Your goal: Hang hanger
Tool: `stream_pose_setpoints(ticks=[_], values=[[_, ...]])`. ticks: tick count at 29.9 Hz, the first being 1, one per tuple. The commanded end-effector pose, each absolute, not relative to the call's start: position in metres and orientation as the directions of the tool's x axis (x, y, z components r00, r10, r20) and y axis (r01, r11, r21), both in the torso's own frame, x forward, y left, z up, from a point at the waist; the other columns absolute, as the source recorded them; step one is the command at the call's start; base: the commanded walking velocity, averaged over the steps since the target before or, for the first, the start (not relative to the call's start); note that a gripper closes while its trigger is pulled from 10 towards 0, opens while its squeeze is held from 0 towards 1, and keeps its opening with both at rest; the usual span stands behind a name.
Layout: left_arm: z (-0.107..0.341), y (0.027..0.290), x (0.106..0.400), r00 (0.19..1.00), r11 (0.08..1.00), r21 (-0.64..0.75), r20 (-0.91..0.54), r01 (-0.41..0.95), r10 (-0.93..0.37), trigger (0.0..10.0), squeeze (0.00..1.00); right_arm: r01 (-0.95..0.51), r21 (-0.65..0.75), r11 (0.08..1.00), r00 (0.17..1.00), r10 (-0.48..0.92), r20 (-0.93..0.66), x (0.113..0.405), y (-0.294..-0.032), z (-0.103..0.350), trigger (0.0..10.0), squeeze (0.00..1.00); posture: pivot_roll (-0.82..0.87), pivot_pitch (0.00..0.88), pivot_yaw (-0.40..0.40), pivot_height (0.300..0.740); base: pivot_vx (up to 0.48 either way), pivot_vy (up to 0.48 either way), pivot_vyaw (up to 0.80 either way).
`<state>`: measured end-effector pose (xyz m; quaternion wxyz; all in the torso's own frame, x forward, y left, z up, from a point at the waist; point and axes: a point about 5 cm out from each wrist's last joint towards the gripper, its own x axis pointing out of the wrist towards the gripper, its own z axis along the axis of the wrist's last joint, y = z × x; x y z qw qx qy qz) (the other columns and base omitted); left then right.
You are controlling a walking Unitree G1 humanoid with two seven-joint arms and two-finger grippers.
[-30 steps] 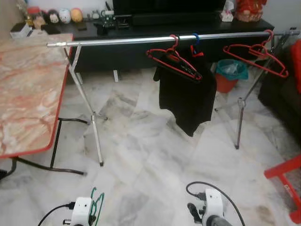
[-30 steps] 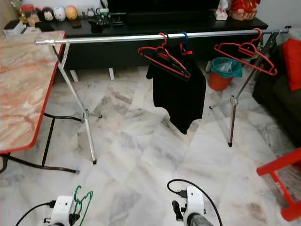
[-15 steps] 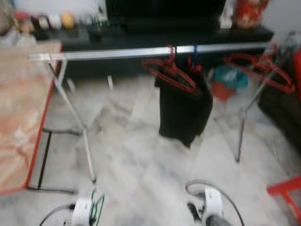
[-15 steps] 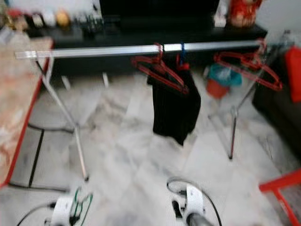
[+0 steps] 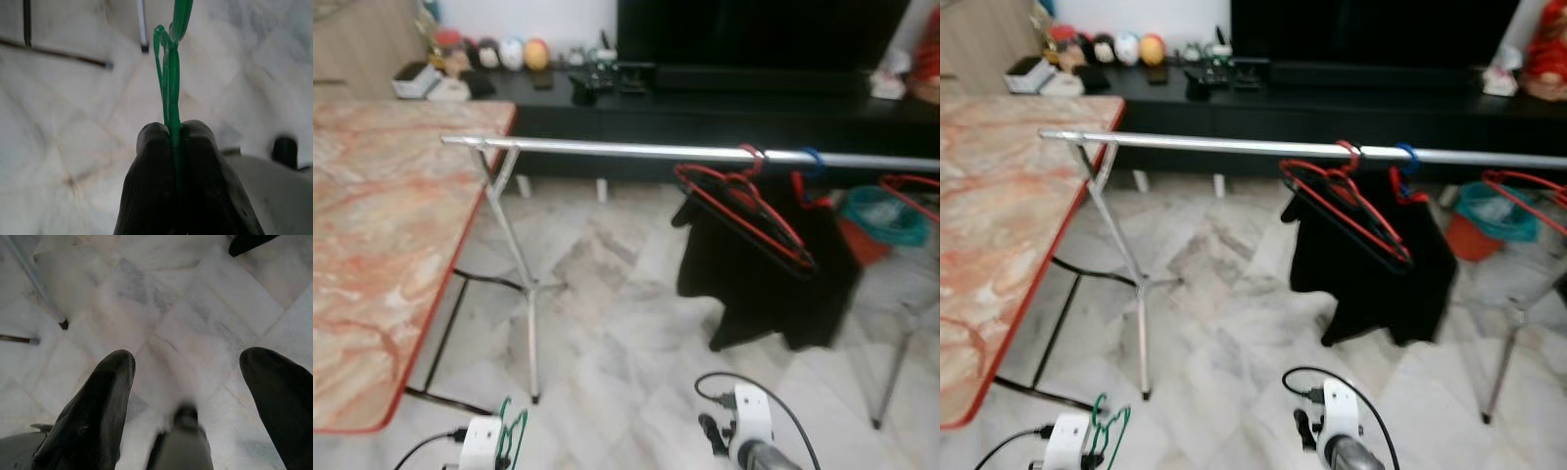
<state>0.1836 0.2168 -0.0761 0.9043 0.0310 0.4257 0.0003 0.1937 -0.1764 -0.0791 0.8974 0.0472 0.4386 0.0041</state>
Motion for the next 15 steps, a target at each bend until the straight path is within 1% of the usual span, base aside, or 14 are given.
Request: stream_pose_setpoints(ticks=[1, 12, 15], values=[[-0.076, 0.208, 0.187, 0.648, 0.998, 0.043, -0.762, 0.047, 0.002, 10.0, 0.00, 0.062, 0.070, 0.996, 0.600, 0.019, -0.800, 0.188, -0.188, -0.081, 10.0, 0.00, 0.06, 0.044, -0.005, 0.740, 0.379, 0.000, 0.00], [-0.074, 0.207, 0.191, 0.661, 0.998, 0.040, -0.751, 0.053, -0.005, 10.0, 0.00, 0.063, 0.071, 0.995, 0.601, 0.019, -0.799, 0.189, -0.188, -0.081, 10.0, 0.00, 0.06, 0.061, -0.004, 0.740, 0.379, 0.000, 0.00], [-0.065, 0.205, 0.205, 0.706, 0.997, 0.039, -0.708, 0.064, -0.017, 10.0, 0.00, 0.063, 0.069, 0.996, 0.601, 0.017, -0.799, 0.189, -0.189, -0.080, 10.0, 0.00, 0.06, 0.065, -0.004, 0.740, 0.379, 0.000, 0.00]])
